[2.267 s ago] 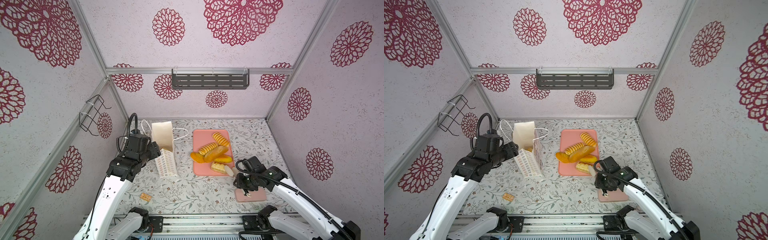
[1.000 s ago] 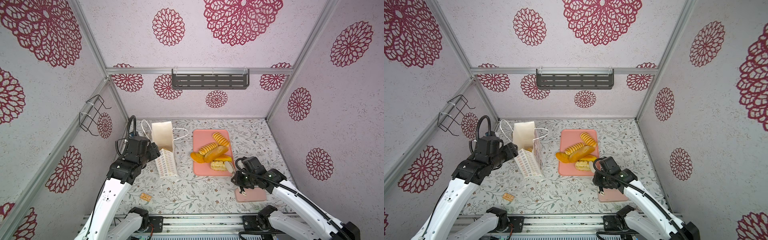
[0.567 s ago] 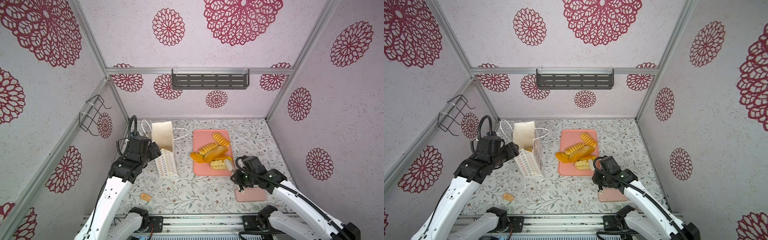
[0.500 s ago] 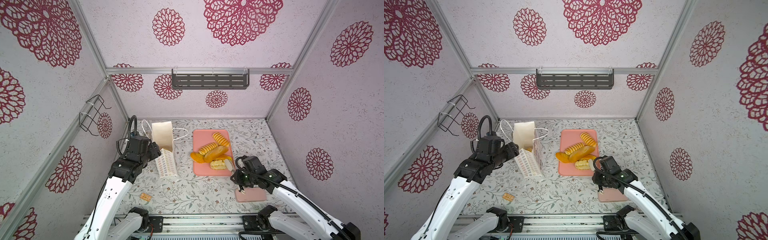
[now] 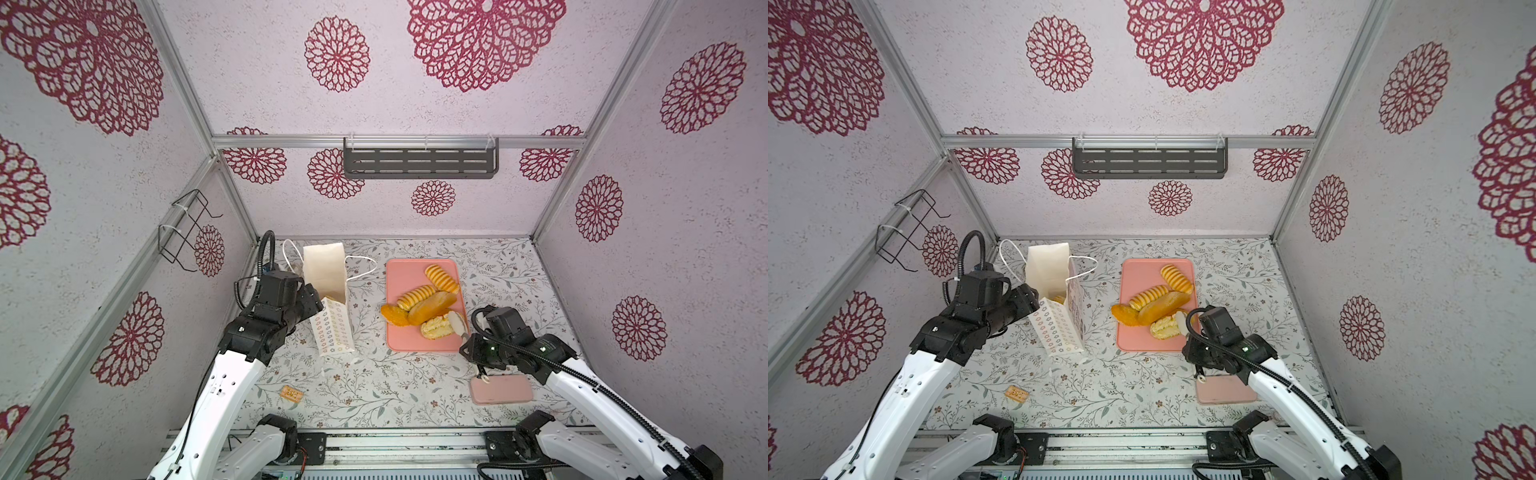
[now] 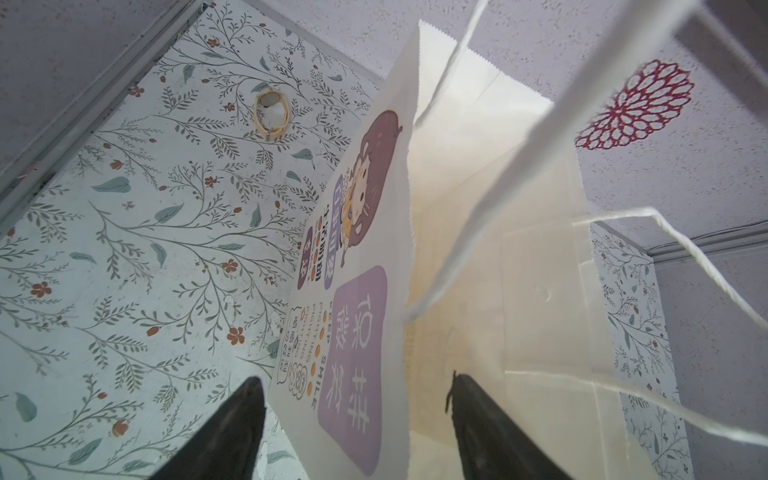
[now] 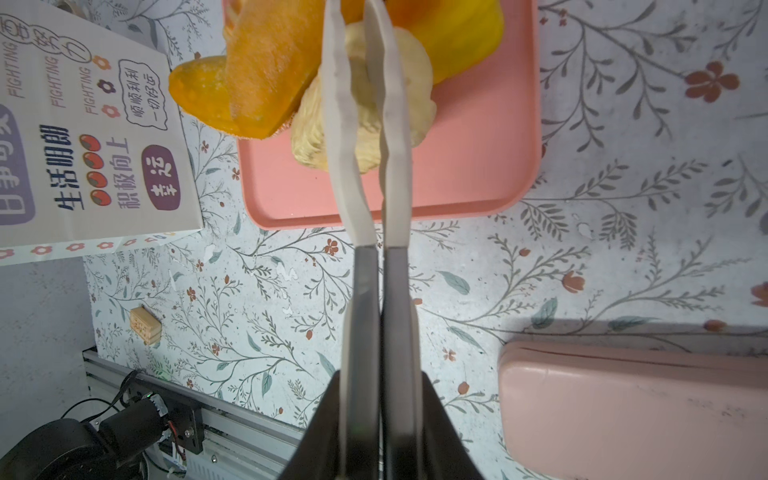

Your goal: Place the fake bread into the paper bag

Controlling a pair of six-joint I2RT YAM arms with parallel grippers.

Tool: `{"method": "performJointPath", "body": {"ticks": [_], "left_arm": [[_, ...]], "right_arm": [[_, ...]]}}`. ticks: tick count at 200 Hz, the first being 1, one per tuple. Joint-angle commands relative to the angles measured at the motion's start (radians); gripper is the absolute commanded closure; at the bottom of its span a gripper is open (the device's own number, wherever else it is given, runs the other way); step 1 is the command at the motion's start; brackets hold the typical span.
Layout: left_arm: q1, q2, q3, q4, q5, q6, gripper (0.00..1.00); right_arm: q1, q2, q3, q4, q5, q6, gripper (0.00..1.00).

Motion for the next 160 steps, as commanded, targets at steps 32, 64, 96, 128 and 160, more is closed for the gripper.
{"method": "performJointPath", "body": {"ticks": [32, 64, 96, 128, 160], "left_arm": [[-0.003, -0.003, 0.004, 0.014, 0.001, -0.01, 0.26], [-0.003, -0.003, 0.01, 0.014, -0.001, -0.012, 0.26], [-0.004, -0.003, 0.01, 0.015, 0.0, -0.013, 0.26], [-0.003, -0.011, -0.001, 0.016, -0.004, -0.018, 0.26], [-0.003, -0.008, 0.008, 0.008, 0.0, -0.02, 0.26]], "right_arm": [[-0.006, -0.008, 0.064, 0.026, 0.002, -0.024, 1.0], [-0.007, -0.008, 0.081, 0.019, -0.004, -0.032, 1.0], [-0.006, -0.002, 0.09, 0.015, 0.002, -0.044, 1.0], [-0.007, 0.0, 0.088, 0.021, 0.001, -0.045, 1.0], [-0.007, -0.005, 0.092, 0.024, 0.011, -0.047, 1.0]]}}
